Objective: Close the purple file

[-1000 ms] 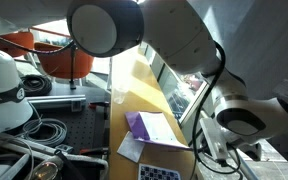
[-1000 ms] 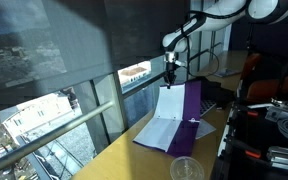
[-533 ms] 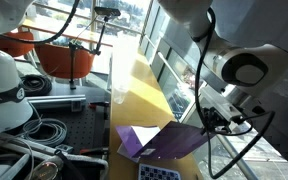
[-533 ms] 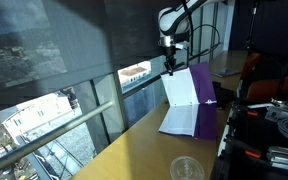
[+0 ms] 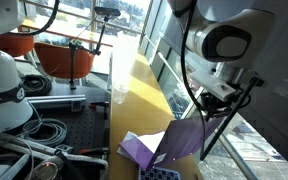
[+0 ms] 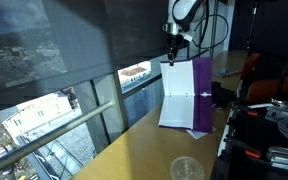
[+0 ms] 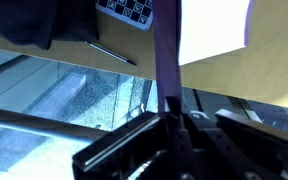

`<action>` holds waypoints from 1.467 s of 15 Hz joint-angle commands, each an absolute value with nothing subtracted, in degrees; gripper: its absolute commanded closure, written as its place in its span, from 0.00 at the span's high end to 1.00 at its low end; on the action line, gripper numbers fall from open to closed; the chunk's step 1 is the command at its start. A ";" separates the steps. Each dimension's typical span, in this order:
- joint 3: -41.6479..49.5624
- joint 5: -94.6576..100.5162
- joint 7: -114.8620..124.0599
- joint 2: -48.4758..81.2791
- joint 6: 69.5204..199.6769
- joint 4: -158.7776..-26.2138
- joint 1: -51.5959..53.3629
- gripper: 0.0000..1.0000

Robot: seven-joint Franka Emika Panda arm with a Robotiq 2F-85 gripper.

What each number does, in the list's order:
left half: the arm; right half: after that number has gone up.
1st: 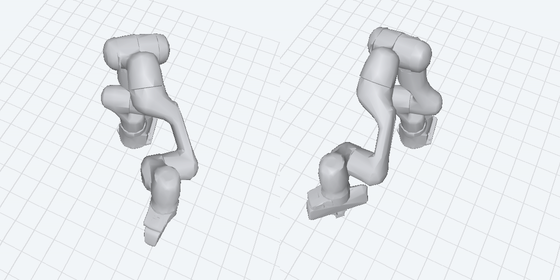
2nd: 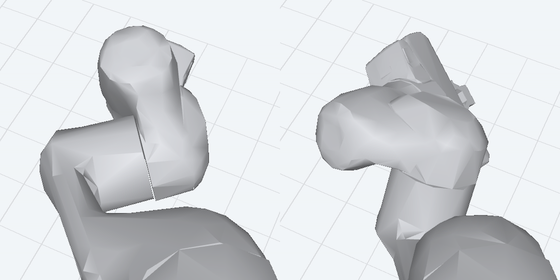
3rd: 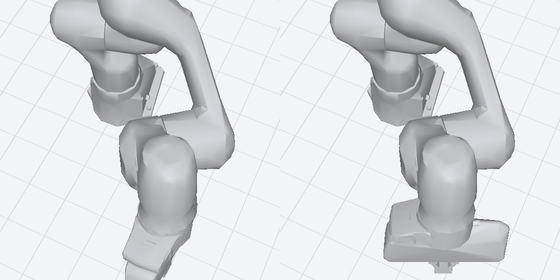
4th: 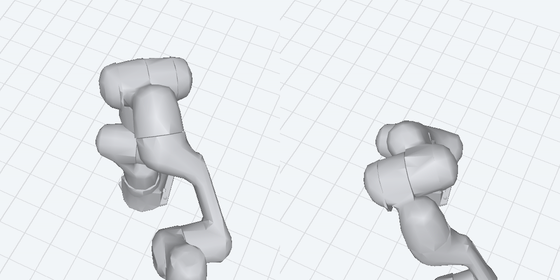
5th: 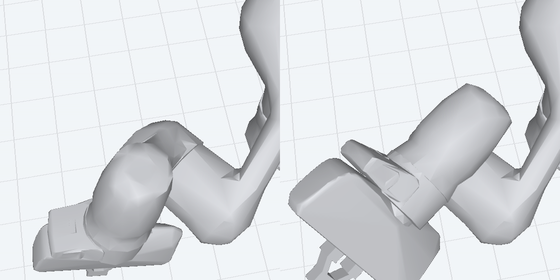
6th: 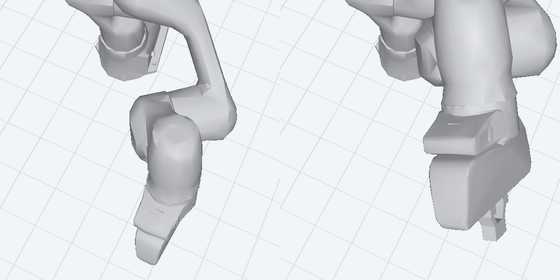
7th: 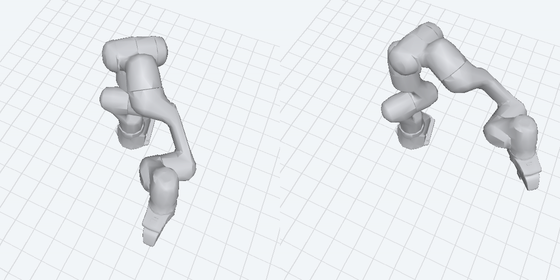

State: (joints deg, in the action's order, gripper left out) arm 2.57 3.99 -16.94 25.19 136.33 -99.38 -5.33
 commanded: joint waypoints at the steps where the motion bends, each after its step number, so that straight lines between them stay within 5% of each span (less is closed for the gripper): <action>1: 2.06 6.35 -16.49 16.79 147.81 -113.92 -4.60 0.00; 11: 5.79 18.11 -12.33 11.99 166.69 -130.95 -2.93 0.00; 22: 10.14 28.27 -4.08 18.52 169.07 -127.16 -0.40 0.00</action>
